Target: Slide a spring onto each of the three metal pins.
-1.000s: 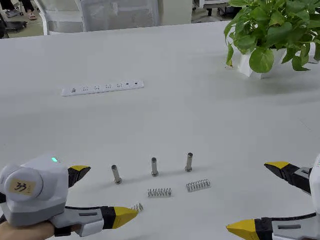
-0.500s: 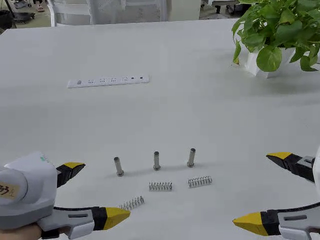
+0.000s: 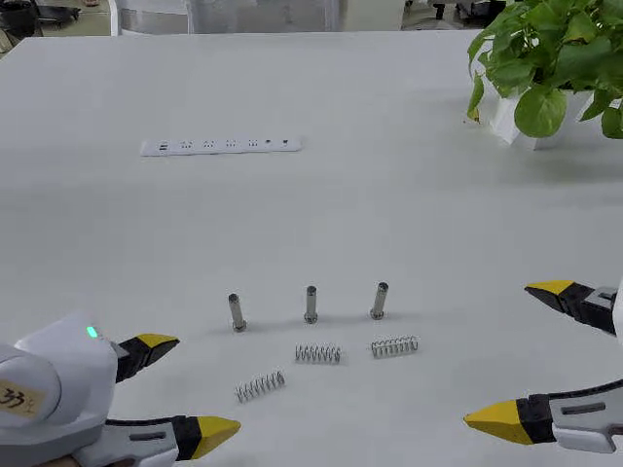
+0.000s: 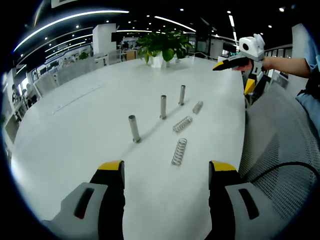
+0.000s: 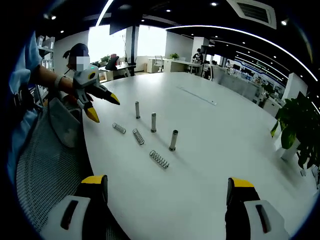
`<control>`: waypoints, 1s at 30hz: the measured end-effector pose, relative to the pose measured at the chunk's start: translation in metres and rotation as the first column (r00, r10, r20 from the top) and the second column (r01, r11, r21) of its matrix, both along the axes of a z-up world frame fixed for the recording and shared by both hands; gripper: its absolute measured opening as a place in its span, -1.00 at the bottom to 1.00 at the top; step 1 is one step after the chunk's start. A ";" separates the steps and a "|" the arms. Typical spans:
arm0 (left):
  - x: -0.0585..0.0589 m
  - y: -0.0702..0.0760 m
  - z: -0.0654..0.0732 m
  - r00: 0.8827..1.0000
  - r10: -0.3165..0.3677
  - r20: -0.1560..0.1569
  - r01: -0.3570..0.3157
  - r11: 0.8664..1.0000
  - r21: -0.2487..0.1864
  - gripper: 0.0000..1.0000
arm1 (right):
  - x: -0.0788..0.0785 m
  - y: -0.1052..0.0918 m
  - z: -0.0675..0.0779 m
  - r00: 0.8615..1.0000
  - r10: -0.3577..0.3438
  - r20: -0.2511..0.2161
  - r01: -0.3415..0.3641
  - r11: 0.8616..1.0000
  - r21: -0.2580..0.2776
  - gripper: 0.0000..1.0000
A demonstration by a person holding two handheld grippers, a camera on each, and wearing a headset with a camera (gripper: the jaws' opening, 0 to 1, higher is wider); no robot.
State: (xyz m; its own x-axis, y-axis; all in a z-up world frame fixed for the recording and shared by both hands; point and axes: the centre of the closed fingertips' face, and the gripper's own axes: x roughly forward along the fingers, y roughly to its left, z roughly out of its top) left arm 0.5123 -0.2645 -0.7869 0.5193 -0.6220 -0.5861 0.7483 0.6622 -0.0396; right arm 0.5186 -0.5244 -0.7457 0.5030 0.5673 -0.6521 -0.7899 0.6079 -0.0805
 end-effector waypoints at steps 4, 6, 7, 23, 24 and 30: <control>0.000 -0.003 -0.006 1.000 -0.002 -0.002 0.002 1.000 -0.006 0.19 | -0.001 0.000 0.001 1.000 -0.010 0.004 0.010 1.000 0.007 0.99; 0.000 -0.006 -0.009 1.000 -0.004 0.000 0.004 1.000 -0.010 0.13 | -0.004 0.000 -0.001 1.000 -0.014 -0.002 0.014 1.000 0.007 0.99; 0.000 -0.007 -0.010 1.000 -0.006 0.001 0.006 1.000 -0.009 0.09 | -0.005 0.000 -0.002 1.000 -0.014 -0.004 0.014 1.000 0.007 0.99; 0.007 -0.025 -0.028 0.997 -0.071 0.028 0.071 0.997 0.014 -0.50 | -0.010 0.009 -0.003 0.999 -0.034 -0.008 0.035 0.998 0.044 0.98; 0.006 -0.026 -0.029 0.997 -0.075 0.026 0.074 0.997 0.017 -0.53 | -0.010 0.009 -0.003 0.999 -0.034 -0.009 0.035 0.998 0.047 0.98; 0.006 -0.027 -0.033 0.997 -0.076 0.016 0.076 0.997 0.015 -0.61 | -0.012 0.009 -0.005 0.999 -0.037 -0.014 0.038 0.998 0.048 0.98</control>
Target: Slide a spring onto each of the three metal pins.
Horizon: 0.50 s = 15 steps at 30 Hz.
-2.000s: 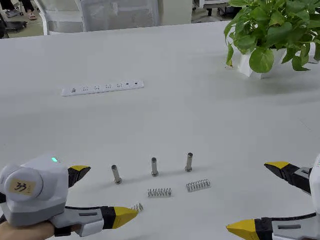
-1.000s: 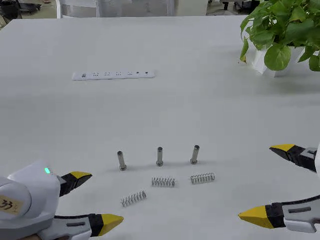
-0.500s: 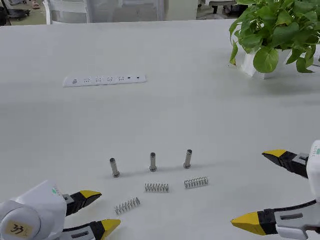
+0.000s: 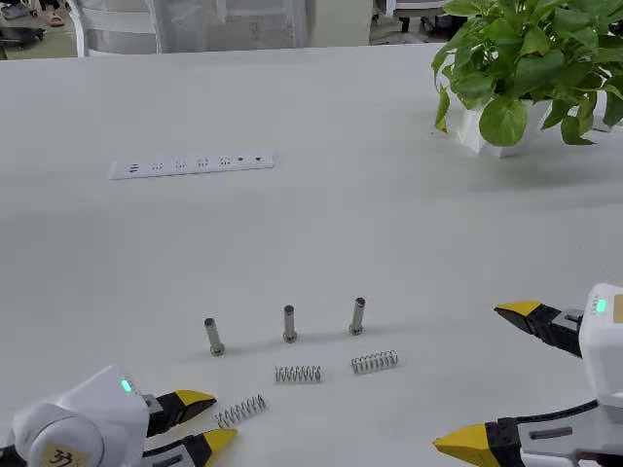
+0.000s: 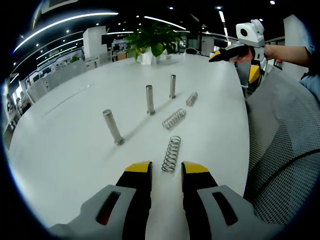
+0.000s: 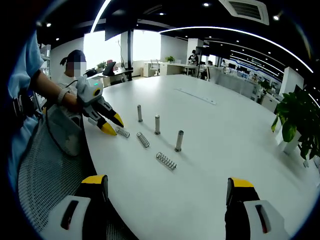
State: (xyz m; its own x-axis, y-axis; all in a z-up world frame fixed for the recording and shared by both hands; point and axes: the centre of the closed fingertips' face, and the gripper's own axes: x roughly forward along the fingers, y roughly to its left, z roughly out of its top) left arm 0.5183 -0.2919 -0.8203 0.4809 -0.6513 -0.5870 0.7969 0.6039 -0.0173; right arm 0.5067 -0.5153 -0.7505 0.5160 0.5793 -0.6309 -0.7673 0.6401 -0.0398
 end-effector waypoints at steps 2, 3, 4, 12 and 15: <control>-0.001 0.000 -0.001 1.000 -0.005 -0.001 0.005 1.000 0.004 -0.64 | 0.000 0.000 0.000 1.000 -0.001 0.000 0.001 1.000 0.000 0.98; -0.001 0.000 -0.001 1.000 -0.004 0.001 0.004 1.000 0.004 -0.65 | 0.000 0.000 0.000 1.000 -0.002 -0.001 0.002 1.000 0.000 0.98; -0.001 0.000 -0.001 1.000 -0.004 0.002 0.004 1.000 0.003 -0.67 | 0.000 0.000 0.000 1.000 -0.003 -0.002 0.003 1.000 0.001 0.98; -0.001 -0.003 -0.002 1.000 -0.015 0.014 0.014 1.000 0.020 -0.76 | -0.001 0.002 0.000 1.000 -0.005 -0.002 0.005 1.000 0.006 0.98; -0.001 -0.004 -0.002 1.000 -0.020 0.019 0.020 0.999 0.025 -0.79 | -0.001 0.002 -0.001 1.000 -0.003 -0.004 0.003 1.000 0.007 0.98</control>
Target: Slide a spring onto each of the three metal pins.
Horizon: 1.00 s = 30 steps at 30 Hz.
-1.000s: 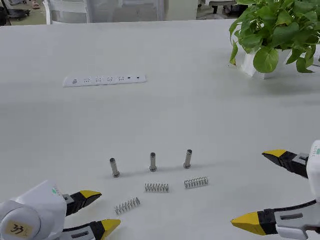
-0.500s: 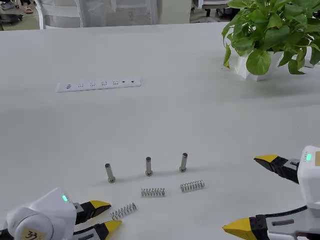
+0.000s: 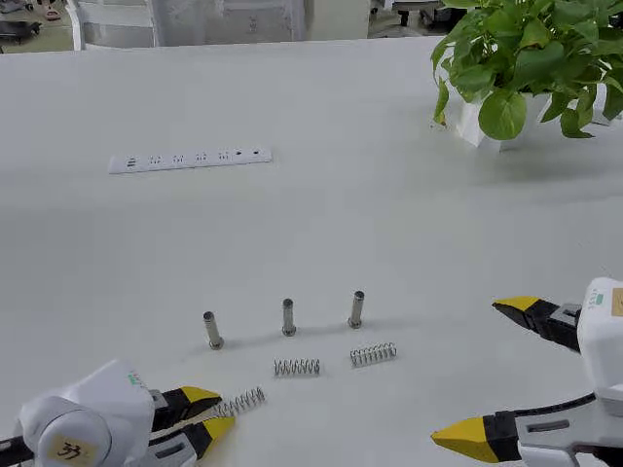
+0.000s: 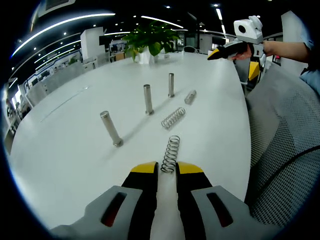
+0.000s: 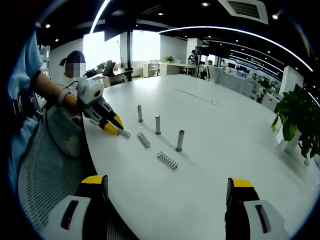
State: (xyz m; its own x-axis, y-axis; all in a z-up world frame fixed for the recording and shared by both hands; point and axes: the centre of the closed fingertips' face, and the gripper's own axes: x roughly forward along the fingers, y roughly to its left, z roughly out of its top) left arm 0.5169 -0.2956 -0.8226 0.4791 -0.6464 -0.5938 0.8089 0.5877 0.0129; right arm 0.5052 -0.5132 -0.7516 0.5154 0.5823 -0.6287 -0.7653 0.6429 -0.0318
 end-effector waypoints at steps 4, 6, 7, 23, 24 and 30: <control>0.001 0.001 0.000 1.000 -0.001 0.000 0.001 1.000 0.002 -0.84 | -0.001 0.001 -0.001 1.000 0.001 -0.003 -0.001 1.000 0.001 0.97; 0.001 0.001 0.000 1.000 0.004 0.001 -0.004 1.000 0.003 -0.84 | -0.001 0.001 -0.001 1.000 0.003 -0.004 -0.003 1.000 0.001 0.97; 0.002 0.001 0.000 1.000 0.005 0.002 -0.005 1.000 0.005 -0.84 | -0.001 0.001 -0.001 1.000 0.003 -0.003 -0.003 1.000 0.003 0.97; 0.008 -0.002 0.019 0.999 0.034 0.004 -0.034 0.998 -0.053 -0.86 | 0.001 0.009 0.003 1.000 -0.002 -0.008 0.002 0.999 0.045 0.95; 0.009 -0.003 0.021 0.999 0.033 0.008 -0.033 0.998 -0.059 -0.86 | 0.001 0.010 0.003 1.000 -0.002 -0.008 0.002 0.999 0.047 0.95; 0.012 -0.011 0.037 0.999 0.031 0.033 -0.028 0.995 -0.095 -0.86 | 0.002 0.015 0.006 1.000 -0.001 -0.009 0.002 0.998 0.064 0.93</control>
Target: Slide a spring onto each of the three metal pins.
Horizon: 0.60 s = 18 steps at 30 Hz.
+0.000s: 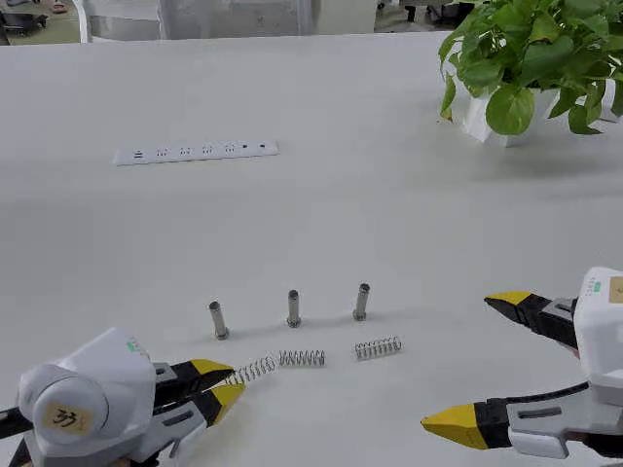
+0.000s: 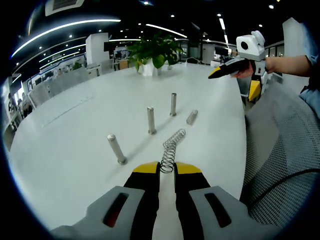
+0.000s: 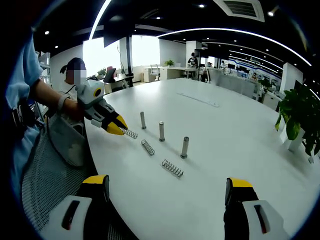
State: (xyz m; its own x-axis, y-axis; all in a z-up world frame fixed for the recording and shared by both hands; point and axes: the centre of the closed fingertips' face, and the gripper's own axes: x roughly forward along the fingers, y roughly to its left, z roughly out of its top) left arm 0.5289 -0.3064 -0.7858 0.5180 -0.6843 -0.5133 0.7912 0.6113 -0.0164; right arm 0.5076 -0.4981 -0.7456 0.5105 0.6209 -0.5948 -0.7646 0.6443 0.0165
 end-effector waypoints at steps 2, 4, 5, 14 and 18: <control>0.000 -0.004 0.008 1.000 -0.002 0.007 0.002 1.000 -0.018 -0.86 | 0.001 0.002 0.001 1.000 -0.003 -0.001 0.003 1.000 0.017 0.93; 0.000 -0.009 0.016 1.000 -0.006 0.017 0.007 0.999 -0.039 -0.86 | 0.001 0.003 0.002 1.000 -0.002 0.000 0.002 1.000 0.016 0.92; 0.000 -0.012 0.021 1.000 -0.011 0.027 0.012 0.999 -0.048 -0.86 | 0.001 0.005 0.002 1.000 0.001 -0.002 -0.001 1.000 0.017 0.92; 0.004 -0.034 0.069 0.995 -0.020 0.093 0.034 0.987 -0.155 -0.86 | 0.012 0.018 0.026 0.999 -0.040 -0.011 0.042 0.985 0.166 0.89; 0.005 -0.045 0.089 0.991 -0.036 0.129 0.060 0.981 -0.184 -0.86 | 0.020 0.026 0.045 0.998 -0.064 -0.018 0.066 0.963 0.263 0.87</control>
